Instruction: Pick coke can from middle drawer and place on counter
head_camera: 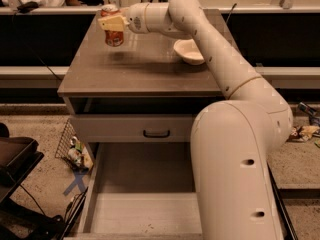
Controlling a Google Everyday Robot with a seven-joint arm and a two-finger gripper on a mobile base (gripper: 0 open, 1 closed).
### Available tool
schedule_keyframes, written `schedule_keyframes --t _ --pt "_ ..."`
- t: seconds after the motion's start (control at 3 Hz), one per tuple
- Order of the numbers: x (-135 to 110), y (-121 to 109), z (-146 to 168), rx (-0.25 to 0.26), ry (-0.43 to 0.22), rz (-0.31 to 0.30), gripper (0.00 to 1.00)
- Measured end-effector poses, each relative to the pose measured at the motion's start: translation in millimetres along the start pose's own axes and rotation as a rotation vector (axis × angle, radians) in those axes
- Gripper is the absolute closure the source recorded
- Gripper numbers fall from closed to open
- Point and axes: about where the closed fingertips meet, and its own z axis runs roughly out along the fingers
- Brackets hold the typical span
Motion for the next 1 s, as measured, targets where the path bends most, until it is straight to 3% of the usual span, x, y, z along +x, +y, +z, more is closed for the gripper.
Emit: schedule_keyframes --t 1.0 --pt "37.6 11.7 27.3 0.015 0.048 0.016 1.0"
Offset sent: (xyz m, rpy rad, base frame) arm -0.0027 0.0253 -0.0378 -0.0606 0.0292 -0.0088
